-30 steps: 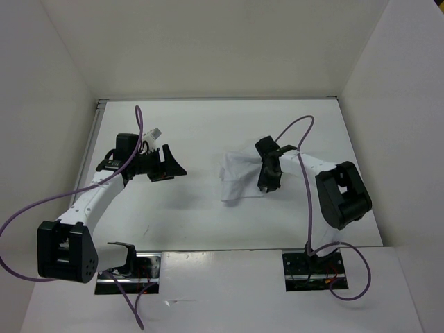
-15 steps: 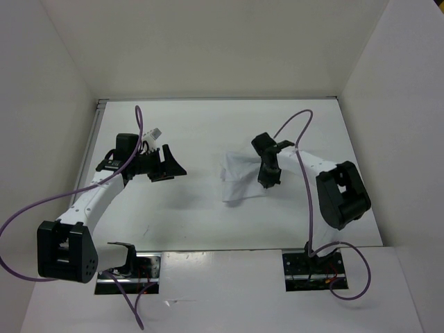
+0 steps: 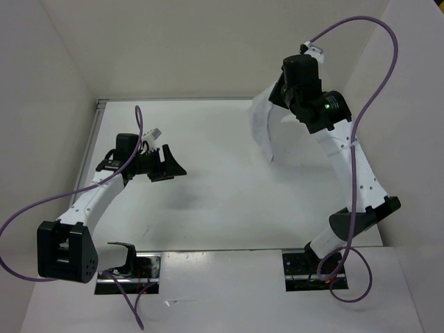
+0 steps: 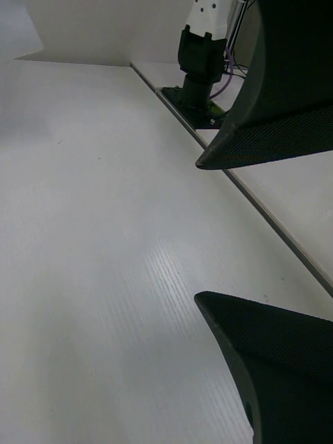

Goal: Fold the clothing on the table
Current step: Flatten the skirt out

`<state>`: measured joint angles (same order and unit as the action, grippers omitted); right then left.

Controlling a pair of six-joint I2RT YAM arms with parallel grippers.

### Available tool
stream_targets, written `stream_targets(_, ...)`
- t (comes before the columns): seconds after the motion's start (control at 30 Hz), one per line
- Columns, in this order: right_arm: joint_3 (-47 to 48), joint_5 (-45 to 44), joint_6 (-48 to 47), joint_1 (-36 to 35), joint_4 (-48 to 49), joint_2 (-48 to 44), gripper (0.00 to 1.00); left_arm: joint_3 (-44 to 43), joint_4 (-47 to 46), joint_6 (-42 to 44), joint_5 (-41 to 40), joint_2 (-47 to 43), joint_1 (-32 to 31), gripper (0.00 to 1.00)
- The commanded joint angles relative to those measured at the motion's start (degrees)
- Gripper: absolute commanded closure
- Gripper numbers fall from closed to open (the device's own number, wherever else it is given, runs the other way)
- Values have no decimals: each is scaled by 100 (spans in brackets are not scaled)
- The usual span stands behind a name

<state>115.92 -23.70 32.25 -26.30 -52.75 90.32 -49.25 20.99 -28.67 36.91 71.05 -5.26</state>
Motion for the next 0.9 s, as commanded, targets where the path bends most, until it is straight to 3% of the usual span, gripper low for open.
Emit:
stream_targets(0.0, 150, 392, -272, -41, -131, 520, 100, 21, -69, 89, 36, -152, -10, 22)
stream_targets(0.23, -105, 1499, -622, -305, 836, 1740, 100, 21, -69, 89, 36, -205, -10, 22)
stream_targets(0.5, 1046, 2984, -808, -305, 1732, 2112, 100, 21, 45, 89, -69, -372, -10, 22)
stream_targets(0.77, 2321, 2687, -957, -191, 1803, 1814, 100, 74, 98, 89, -69, -425, -10, 22)
stream_targets(0.87, 2549, 2511, -957, -191, 1138, 1900, 100, 74, 98, 89, -69, -425, -10, 22)
